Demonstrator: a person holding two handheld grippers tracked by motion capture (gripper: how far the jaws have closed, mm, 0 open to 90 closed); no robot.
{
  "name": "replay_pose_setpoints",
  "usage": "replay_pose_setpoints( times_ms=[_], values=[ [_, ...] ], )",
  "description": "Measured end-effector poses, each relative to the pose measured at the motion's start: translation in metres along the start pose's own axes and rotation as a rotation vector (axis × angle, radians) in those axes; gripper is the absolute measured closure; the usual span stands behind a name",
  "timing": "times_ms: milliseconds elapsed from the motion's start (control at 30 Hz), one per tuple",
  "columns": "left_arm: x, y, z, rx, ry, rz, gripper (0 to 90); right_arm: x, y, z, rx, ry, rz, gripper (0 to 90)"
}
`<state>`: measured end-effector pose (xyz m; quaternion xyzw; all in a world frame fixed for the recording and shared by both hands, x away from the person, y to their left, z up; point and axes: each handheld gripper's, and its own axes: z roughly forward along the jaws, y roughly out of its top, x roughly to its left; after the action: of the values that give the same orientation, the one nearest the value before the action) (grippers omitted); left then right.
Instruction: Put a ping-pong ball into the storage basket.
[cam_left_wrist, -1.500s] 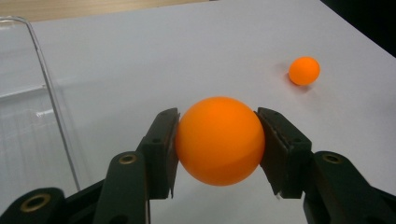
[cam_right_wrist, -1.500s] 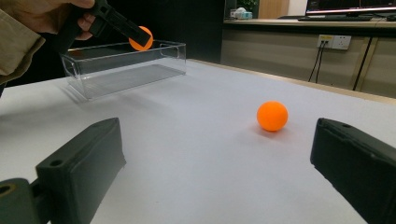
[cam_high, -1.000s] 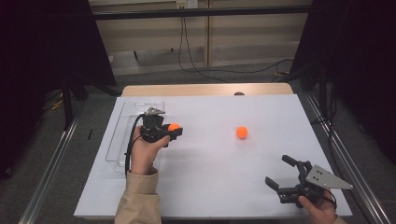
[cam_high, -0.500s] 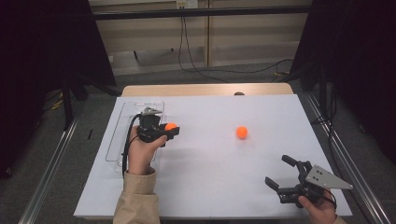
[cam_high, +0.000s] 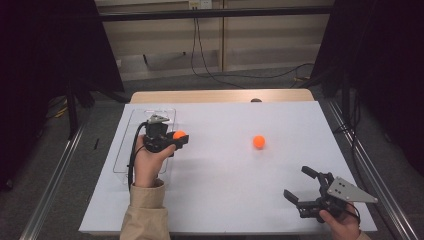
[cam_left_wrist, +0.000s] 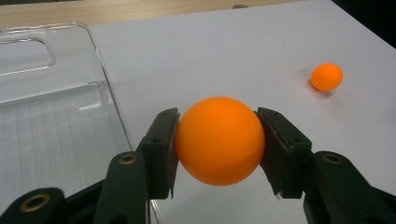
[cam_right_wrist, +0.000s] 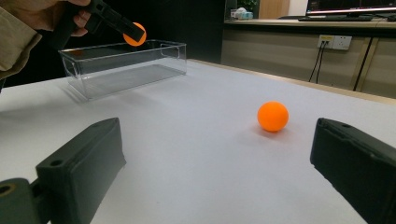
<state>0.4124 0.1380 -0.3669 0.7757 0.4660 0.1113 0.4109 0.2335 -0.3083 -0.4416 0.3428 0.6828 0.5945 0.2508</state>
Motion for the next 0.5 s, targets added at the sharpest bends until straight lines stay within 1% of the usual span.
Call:
replay_pose_setpoints(
  times_ms=[267, 500],
  values=[
    [0.0039, -0.0007, -0.0027, 0.0, 0.019, 0.0, 50.8, 0.0002, -0.0001, 0.0001, 0.001, 0.001, 0.003, 2.4],
    [0.0071, -0.0018, -0.0047, -0.004, 0.028, -0.011, 50.8, -0.0001, -0.0001, 0.0003, 0.002, 0.0, 0.001, 2.4]
  ],
)
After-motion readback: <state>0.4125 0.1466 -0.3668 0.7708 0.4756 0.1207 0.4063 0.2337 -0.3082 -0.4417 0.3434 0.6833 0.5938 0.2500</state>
